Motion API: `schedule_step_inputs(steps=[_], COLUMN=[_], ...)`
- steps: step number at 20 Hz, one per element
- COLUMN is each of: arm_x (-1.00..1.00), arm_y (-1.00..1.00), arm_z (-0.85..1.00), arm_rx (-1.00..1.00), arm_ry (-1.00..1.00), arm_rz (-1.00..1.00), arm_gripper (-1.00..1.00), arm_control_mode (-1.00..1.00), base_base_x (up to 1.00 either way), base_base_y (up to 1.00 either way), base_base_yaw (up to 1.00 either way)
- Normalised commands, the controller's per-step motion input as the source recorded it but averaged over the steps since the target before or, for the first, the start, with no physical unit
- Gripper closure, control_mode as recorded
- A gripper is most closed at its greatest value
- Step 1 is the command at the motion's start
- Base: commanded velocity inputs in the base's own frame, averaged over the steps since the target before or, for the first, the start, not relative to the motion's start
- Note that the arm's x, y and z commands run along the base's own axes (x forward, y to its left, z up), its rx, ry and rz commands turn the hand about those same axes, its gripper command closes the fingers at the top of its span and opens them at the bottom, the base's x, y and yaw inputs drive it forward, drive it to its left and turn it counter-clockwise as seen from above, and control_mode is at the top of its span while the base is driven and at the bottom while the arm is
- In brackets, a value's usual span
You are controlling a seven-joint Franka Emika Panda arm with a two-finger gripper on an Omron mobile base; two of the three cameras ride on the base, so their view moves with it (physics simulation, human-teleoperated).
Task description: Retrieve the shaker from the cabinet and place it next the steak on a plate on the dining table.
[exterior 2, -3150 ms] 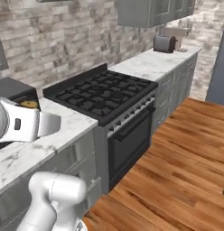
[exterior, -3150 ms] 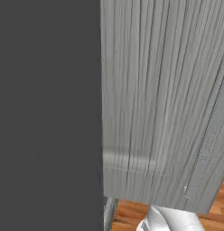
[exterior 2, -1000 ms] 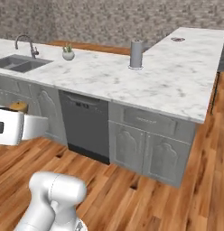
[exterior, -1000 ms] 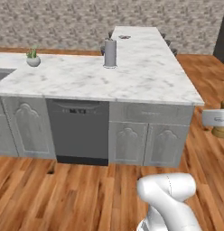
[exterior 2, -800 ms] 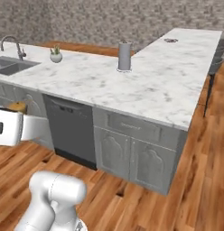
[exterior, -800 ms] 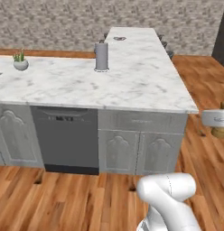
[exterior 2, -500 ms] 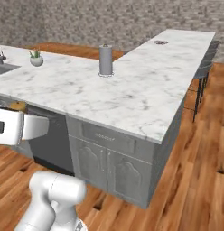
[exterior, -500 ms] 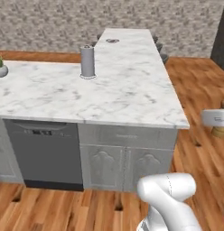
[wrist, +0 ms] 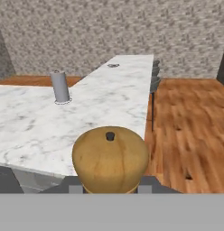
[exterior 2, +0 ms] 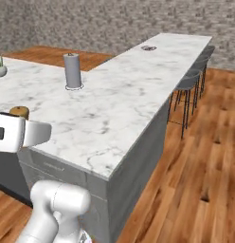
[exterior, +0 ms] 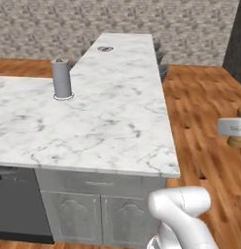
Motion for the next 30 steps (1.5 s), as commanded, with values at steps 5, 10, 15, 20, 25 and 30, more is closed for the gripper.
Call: schedule_step_inputs(steps=[5,10,15,20,25,30], arm_x=[0.0,0.0,0.0,0.0,0.0,0.0], arm_y=[0.0,0.0,0.0,0.0,0.0,0.0], arm_z=[0.0,0.0,0.0,0.0,0.0,0.0], arm_rx=[0.0,0.0,0.0,0.0,0.0,0.0], arm_ry=[0.0,0.0,0.0,0.0,0.0,0.0], arm_rz=[0.0,0.0,0.0,0.0,0.0,0.0], arm_gripper=[1.0,1.0,1.0,1.0,1.0,1.0], arm_control_mode=[1.0,1.0,1.0,1.0,1.0,1.0], base_base_x=[0.26,0.0,0.06,0.59,0.96,1.0], base_base_y=[-1.0,-1.0,-1.0,-1.0,-1.0,-1.0], base_base_yaw=[0.0,0.0,0.0,0.0,0.0,0.0])
